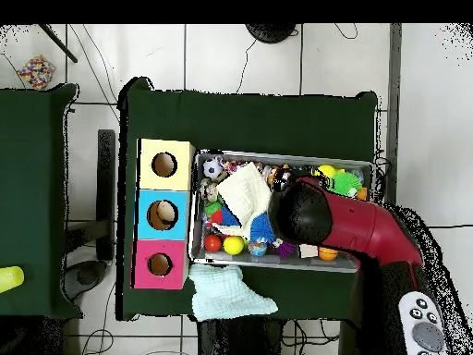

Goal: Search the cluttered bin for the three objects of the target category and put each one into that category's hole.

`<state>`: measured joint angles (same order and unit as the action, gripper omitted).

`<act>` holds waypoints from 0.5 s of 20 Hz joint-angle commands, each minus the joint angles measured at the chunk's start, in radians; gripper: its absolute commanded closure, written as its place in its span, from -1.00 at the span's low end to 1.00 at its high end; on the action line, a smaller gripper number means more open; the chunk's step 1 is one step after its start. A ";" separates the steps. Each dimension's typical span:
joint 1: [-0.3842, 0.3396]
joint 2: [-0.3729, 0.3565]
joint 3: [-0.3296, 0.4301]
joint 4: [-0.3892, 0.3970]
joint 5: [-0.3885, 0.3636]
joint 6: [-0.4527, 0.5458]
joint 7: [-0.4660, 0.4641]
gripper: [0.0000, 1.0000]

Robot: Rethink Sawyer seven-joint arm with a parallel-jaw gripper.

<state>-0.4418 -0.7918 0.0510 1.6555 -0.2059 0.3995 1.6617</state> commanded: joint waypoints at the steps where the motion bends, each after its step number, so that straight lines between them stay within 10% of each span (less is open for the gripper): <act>1: -0.085 -0.019 0.100 -0.007 0.027 0.303 -0.094 -1.00; 10: -0.099 0.045 0.121 -0.105 -0.010 0.340 -0.072 -1.00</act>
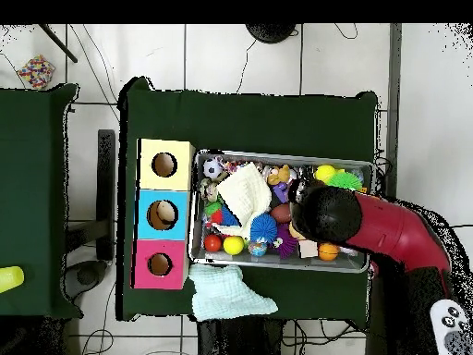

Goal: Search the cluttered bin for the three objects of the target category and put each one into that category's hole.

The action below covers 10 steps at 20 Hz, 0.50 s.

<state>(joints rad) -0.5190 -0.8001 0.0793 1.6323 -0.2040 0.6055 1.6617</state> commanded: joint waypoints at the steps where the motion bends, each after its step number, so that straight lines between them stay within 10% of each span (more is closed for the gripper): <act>1: -0.024 0.058 0.097 -0.090 -0.013 0.140 -0.073 -1.00; 10: 0.012 0.129 0.089 -0.156 0.015 0.045 0.052 -1.00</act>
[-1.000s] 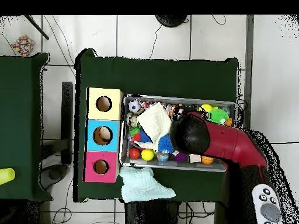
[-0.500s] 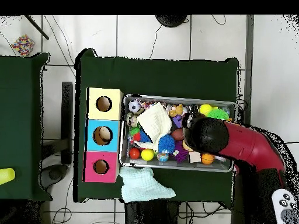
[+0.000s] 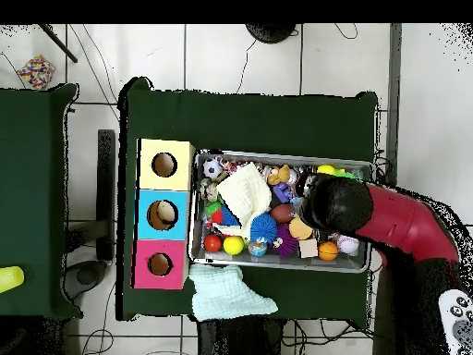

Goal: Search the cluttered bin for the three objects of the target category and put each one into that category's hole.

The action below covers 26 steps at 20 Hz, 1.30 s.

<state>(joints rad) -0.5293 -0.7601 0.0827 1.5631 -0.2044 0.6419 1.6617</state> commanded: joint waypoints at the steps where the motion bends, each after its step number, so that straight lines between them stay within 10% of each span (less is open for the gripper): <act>1: 0.029 0.105 0.084 -0.101 0.019 -0.002 0.067 -1.00; 26: 0.221 0.442 -0.075 -0.489 0.182 0.024 0.259 -1.00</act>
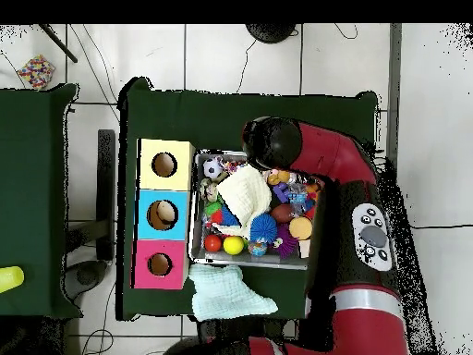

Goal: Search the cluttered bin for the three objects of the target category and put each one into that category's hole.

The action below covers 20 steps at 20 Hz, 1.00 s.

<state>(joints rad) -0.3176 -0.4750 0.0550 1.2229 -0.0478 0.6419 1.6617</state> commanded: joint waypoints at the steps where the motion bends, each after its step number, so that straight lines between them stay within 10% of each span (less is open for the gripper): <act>1: 0.010 0.173 -0.051 -0.168 0.019 0.014 0.241 -1.00; 9: 0.027 0.200 -0.110 -0.239 -0.026 0.015 0.172 -1.00; 20: 0.037 0.080 -0.109 -0.106 0.043 0.032 0.213 -1.00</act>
<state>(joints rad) -0.2898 -0.3273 -0.0567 1.0427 -0.0447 0.6423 1.6617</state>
